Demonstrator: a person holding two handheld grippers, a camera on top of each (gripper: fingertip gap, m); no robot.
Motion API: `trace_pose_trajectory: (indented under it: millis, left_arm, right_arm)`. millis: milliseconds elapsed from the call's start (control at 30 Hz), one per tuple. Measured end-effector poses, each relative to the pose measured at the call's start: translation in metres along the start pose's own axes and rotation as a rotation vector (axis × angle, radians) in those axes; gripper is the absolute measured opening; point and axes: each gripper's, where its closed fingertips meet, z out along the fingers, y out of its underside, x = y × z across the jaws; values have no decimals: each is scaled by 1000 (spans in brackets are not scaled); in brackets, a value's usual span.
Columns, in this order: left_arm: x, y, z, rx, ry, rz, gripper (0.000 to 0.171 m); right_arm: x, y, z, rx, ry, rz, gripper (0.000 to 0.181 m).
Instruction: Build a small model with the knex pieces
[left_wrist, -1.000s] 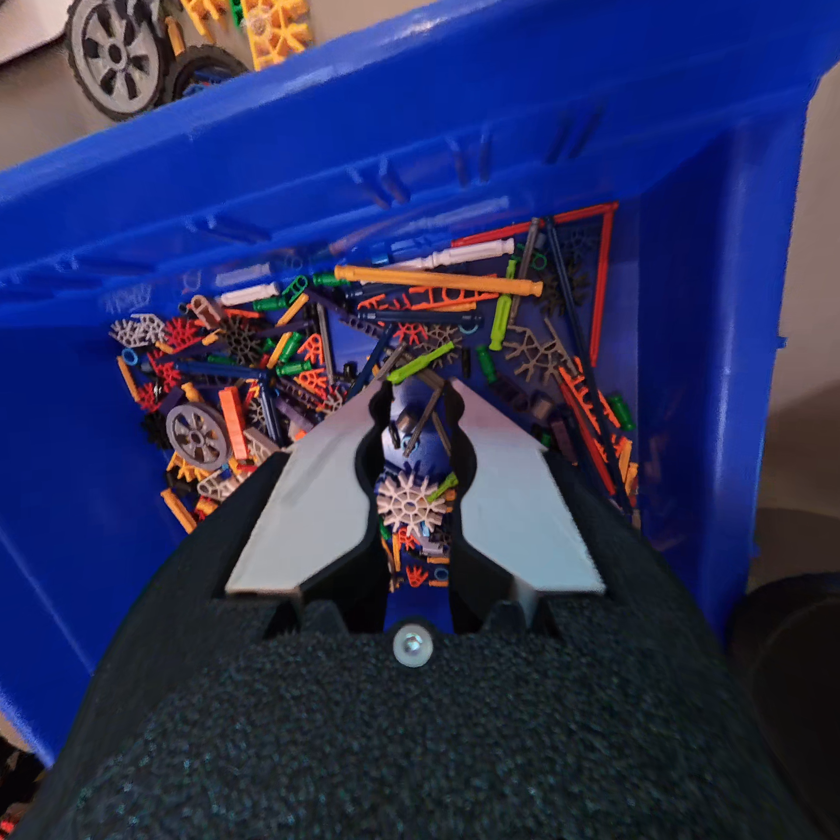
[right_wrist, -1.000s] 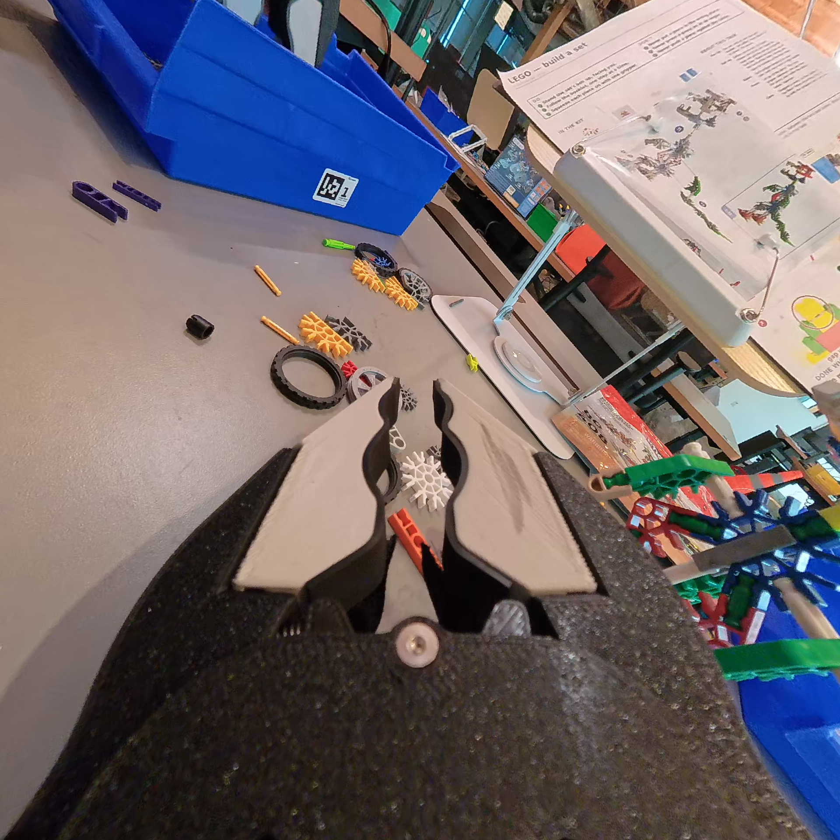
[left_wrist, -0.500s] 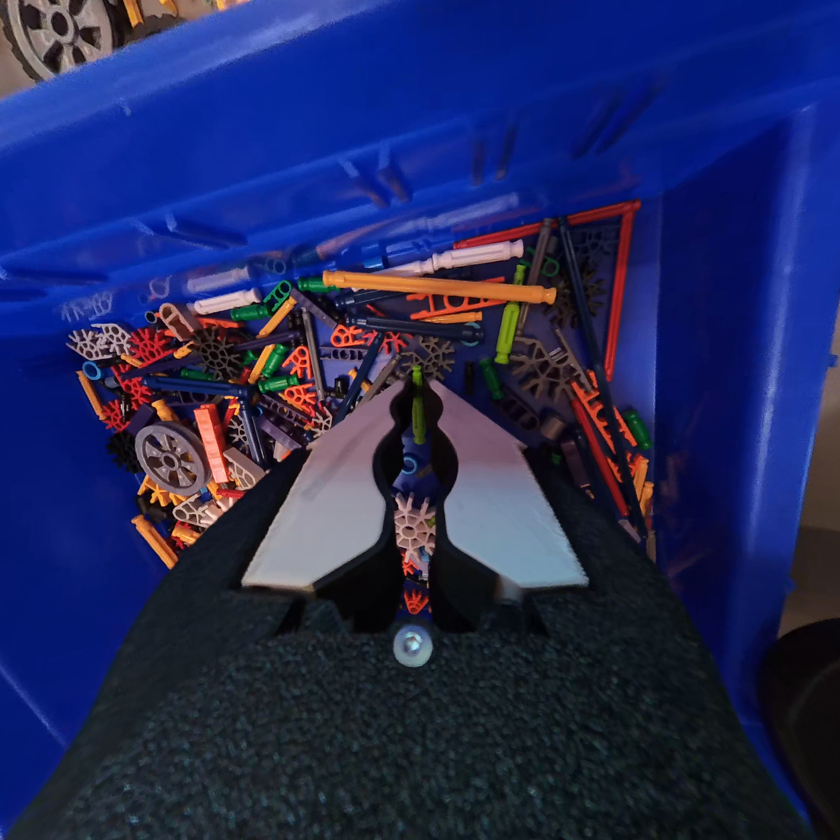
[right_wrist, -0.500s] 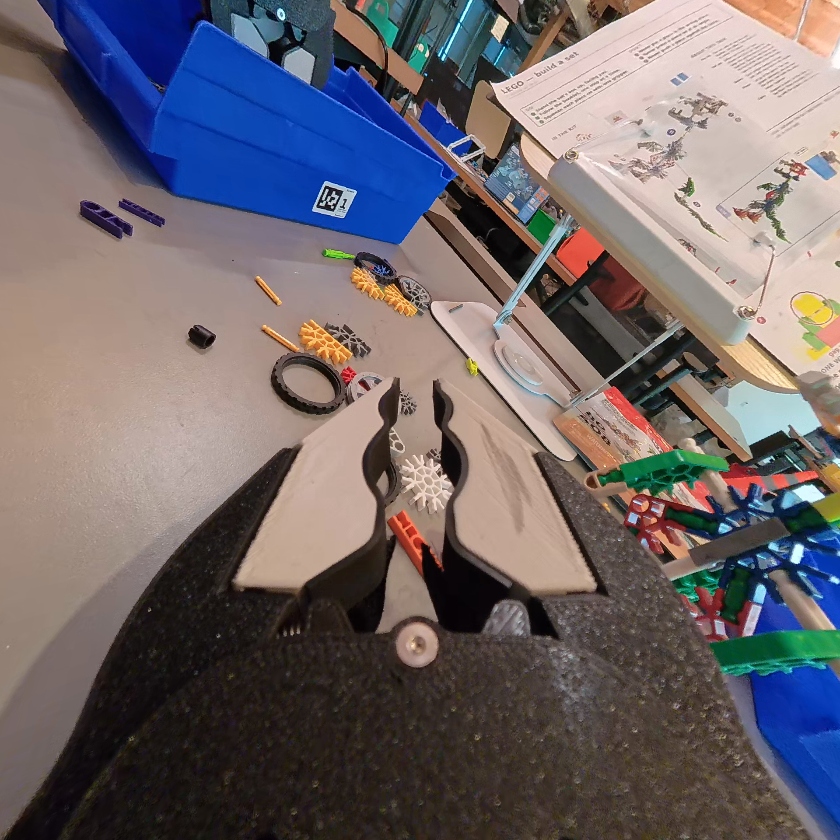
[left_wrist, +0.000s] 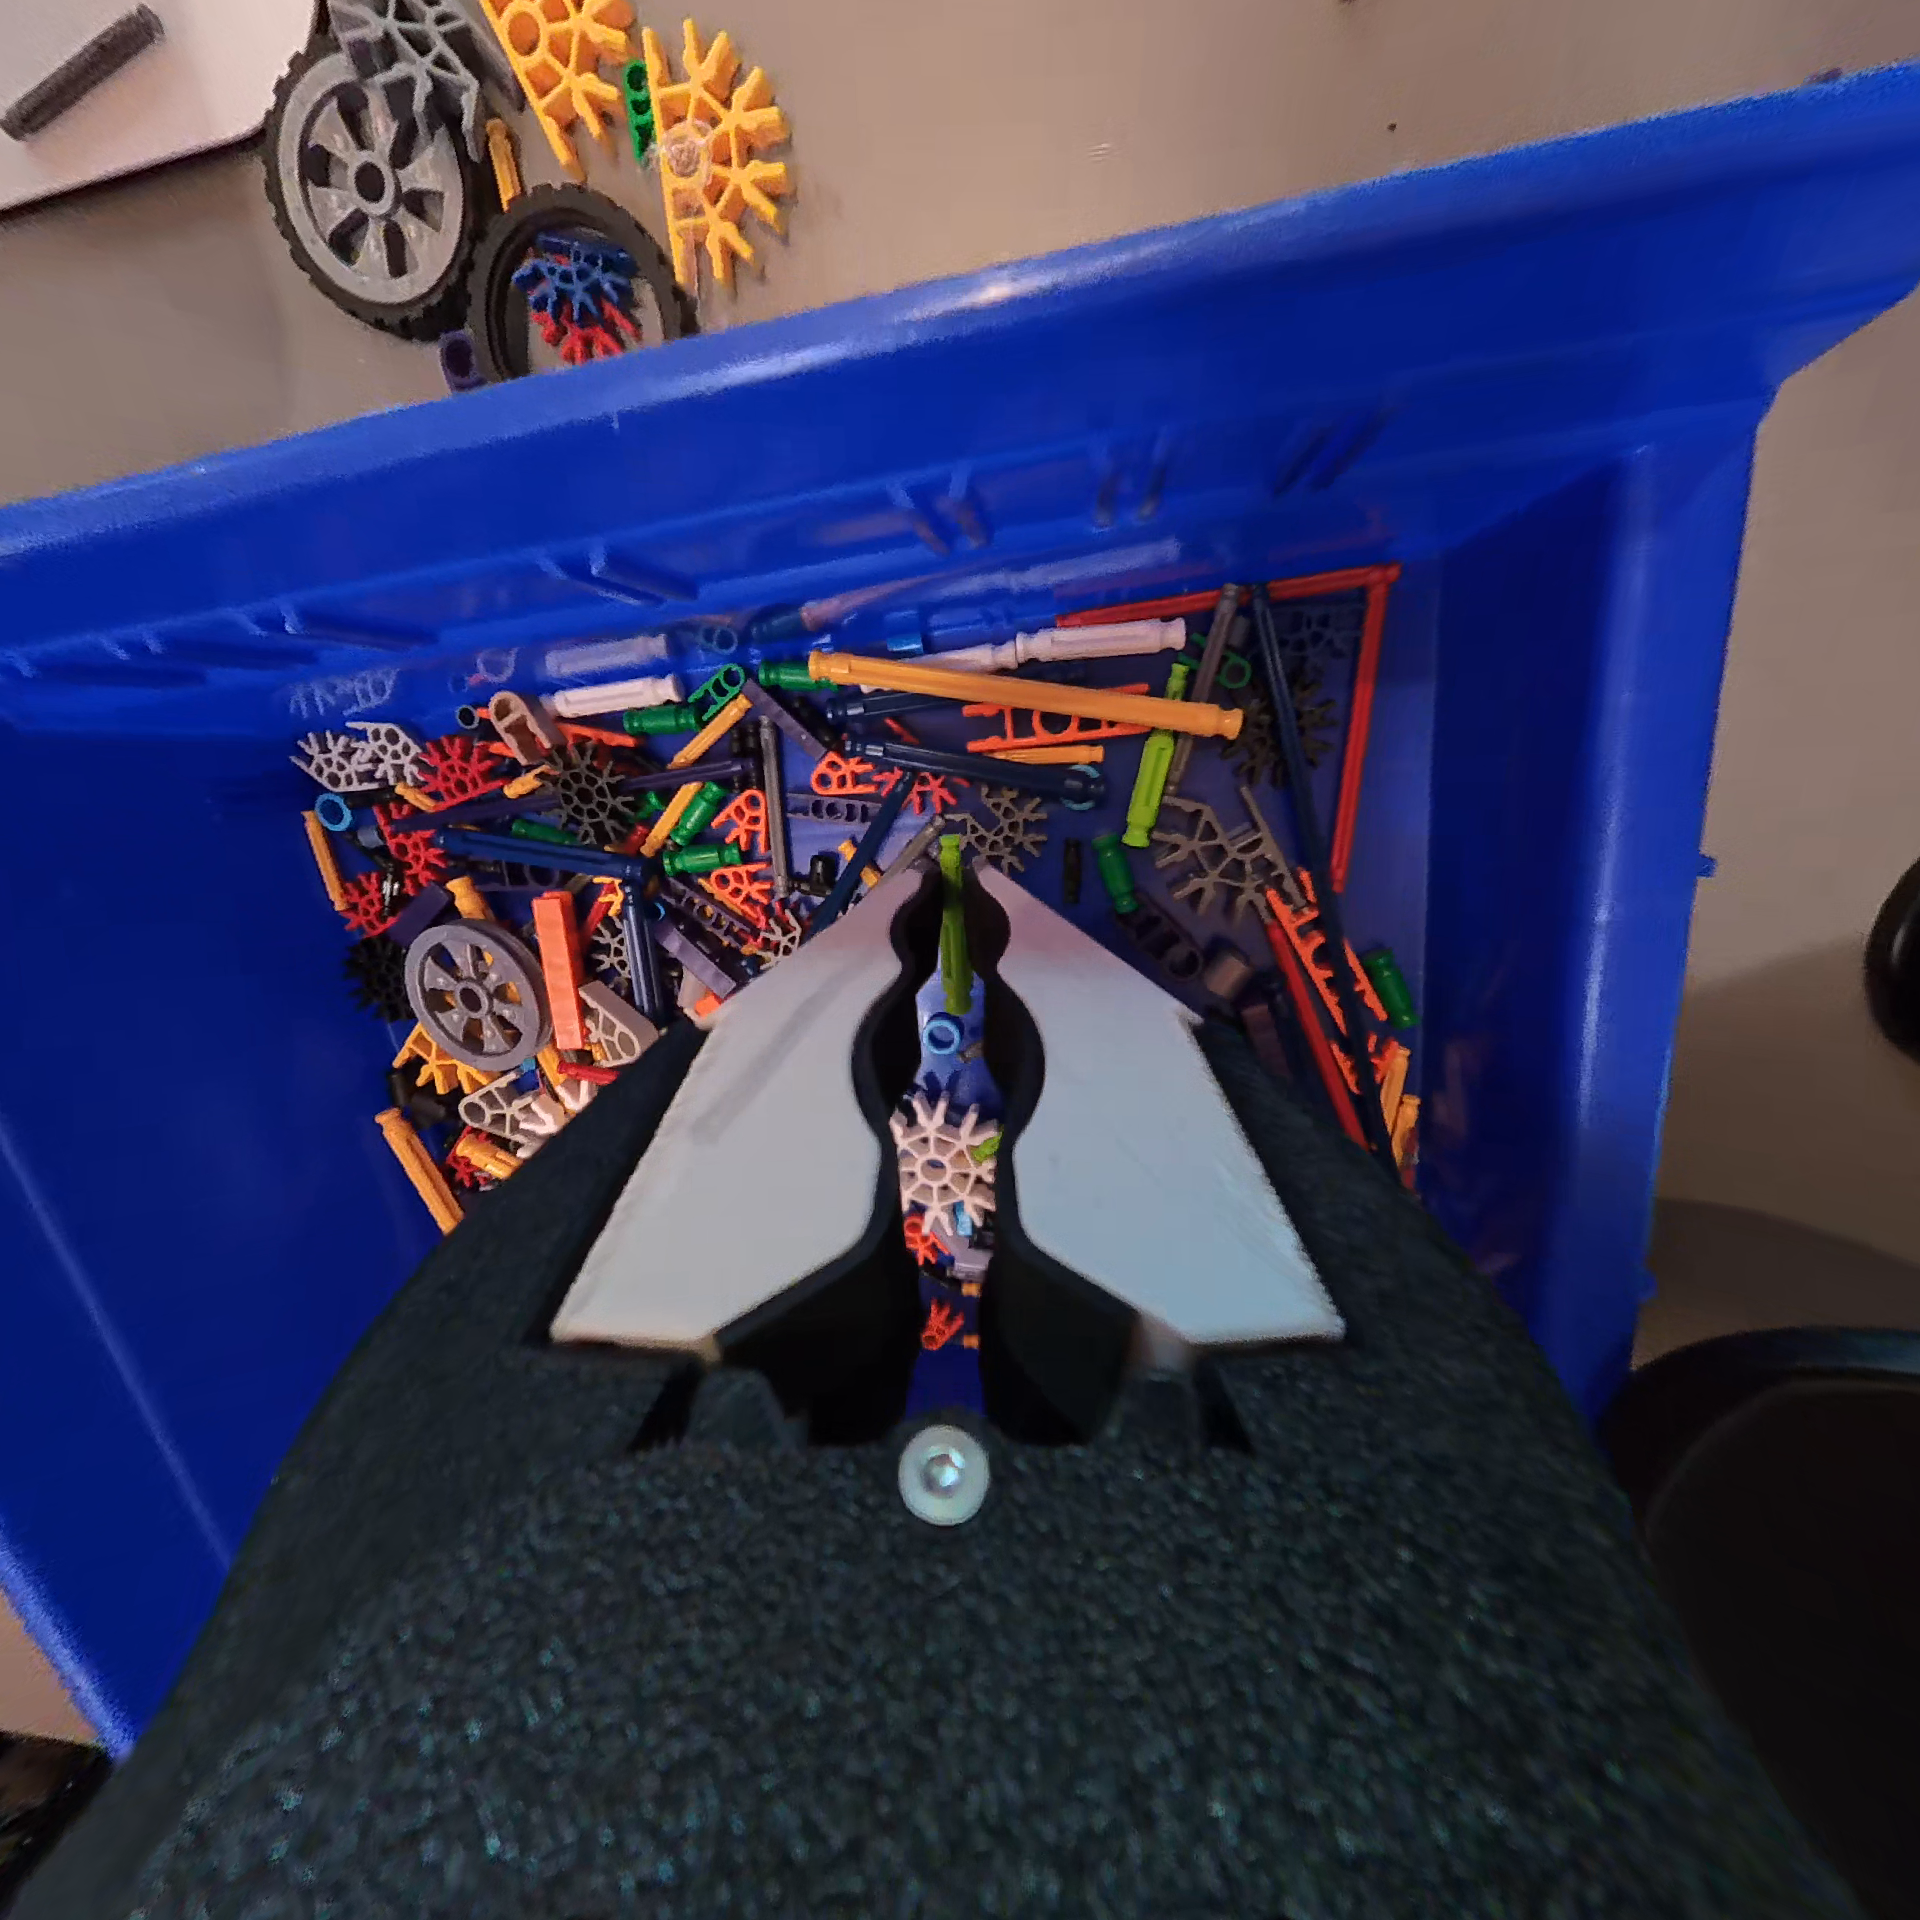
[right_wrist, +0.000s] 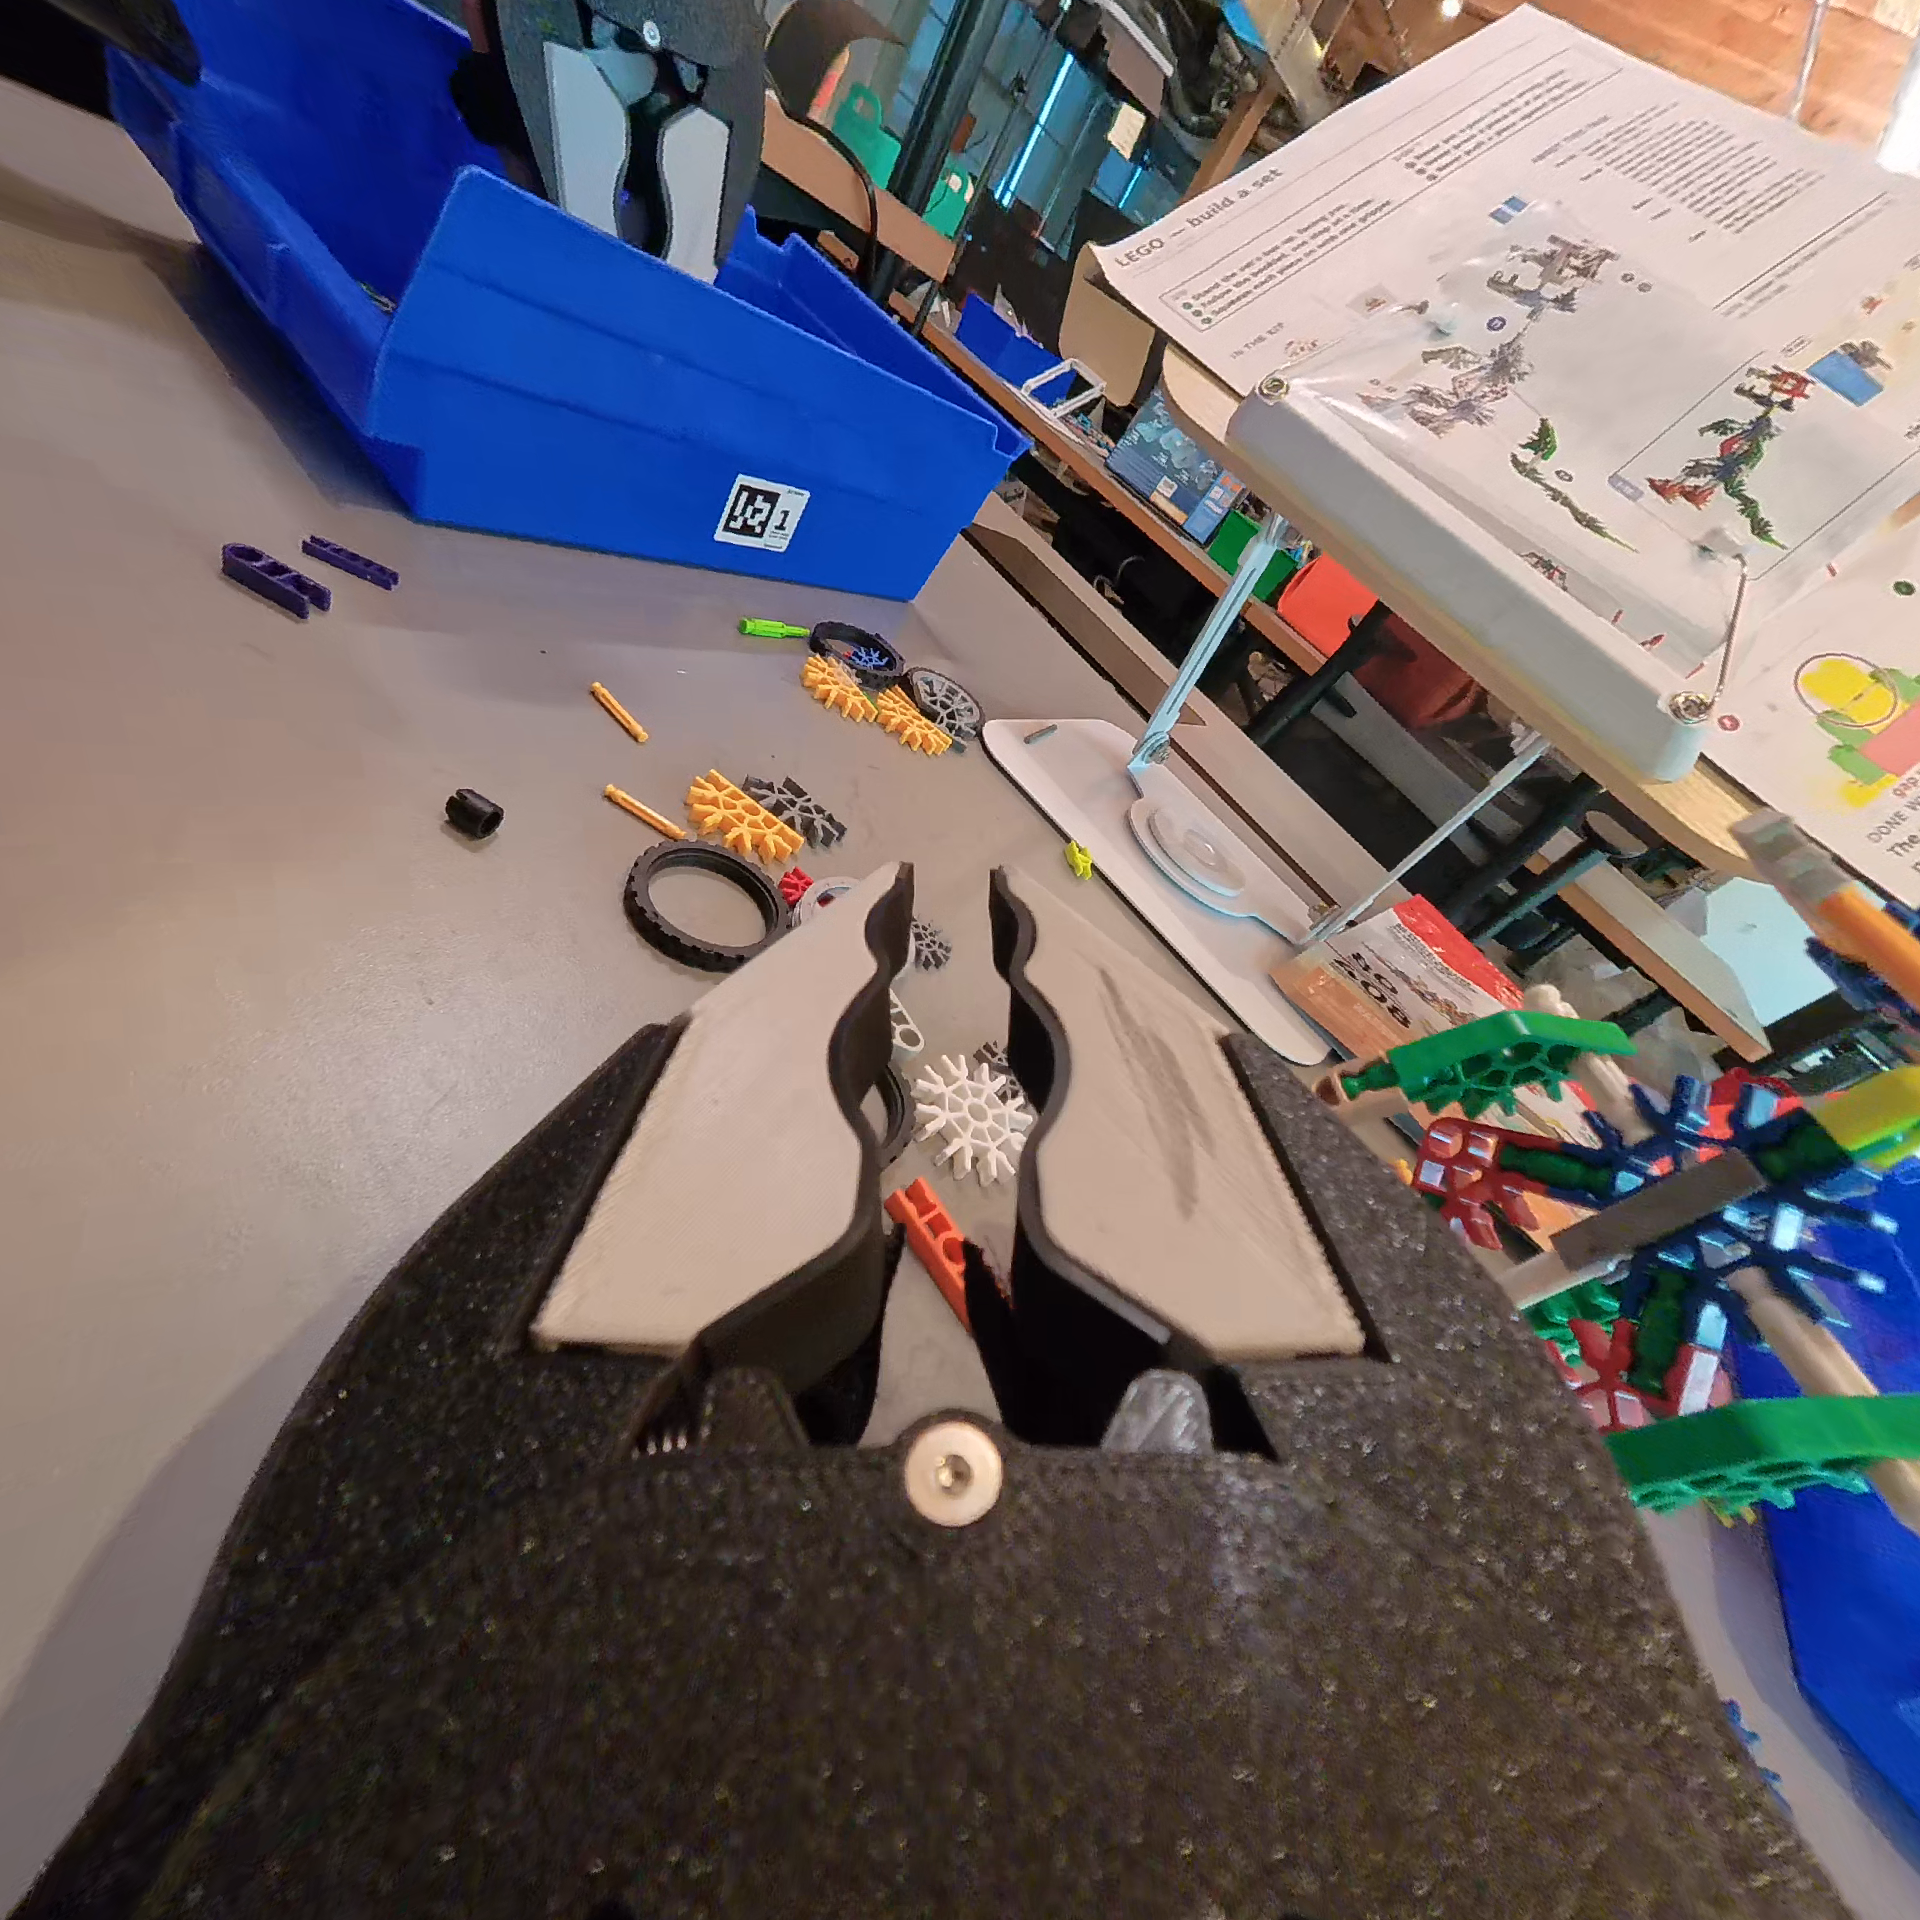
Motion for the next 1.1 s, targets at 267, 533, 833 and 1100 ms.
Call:
trace_pose_trajectory:
  millis: [267,533,833,1100]
  left_arm:
    - [-11,-17,-22,42,-75,-8,1]
    - [-18,-44,-46,116,-150,-9,1]
    - [-24,-92,-59,197,-174,14,1]
    - [-21,-131,-47,205,-152,86,1]
  right_arm:
    - [4,-2,-2,20,4,31,13]
    - [7,-3,-3,28,8,50,13]
    - [8,-4,-4,39,9,60,13]
    - [9,-5,-5,45,7,67,13]
